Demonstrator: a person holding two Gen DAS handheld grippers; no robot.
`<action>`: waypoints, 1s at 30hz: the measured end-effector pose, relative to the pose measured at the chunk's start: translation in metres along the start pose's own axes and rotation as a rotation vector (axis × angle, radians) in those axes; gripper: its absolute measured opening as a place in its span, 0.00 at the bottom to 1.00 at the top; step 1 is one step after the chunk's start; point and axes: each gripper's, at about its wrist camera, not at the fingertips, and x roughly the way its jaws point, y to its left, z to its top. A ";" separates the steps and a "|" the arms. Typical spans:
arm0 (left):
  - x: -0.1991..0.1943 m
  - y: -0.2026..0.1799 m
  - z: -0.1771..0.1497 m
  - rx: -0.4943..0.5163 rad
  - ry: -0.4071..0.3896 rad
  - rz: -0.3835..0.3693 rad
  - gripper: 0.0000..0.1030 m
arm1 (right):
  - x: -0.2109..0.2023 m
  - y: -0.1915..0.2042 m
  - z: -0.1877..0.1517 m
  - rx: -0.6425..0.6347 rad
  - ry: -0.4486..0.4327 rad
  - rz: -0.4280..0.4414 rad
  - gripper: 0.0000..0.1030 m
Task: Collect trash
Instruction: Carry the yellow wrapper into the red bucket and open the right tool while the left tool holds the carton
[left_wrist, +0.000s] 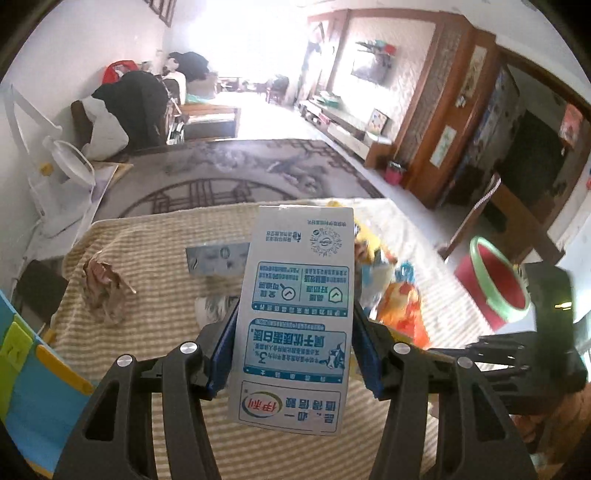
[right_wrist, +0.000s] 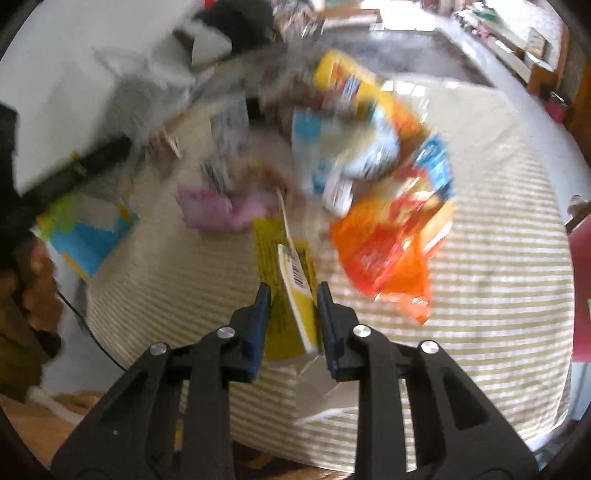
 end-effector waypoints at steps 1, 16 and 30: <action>0.002 -0.001 0.002 -0.008 -0.003 -0.003 0.52 | -0.012 -0.004 0.003 0.021 -0.032 0.016 0.23; 0.011 -0.102 0.023 0.001 -0.056 -0.024 0.52 | -0.122 -0.110 0.015 0.137 -0.309 -0.029 0.23; 0.067 -0.297 0.034 0.113 -0.012 -0.213 0.52 | -0.186 -0.307 -0.006 0.337 -0.346 -0.347 0.28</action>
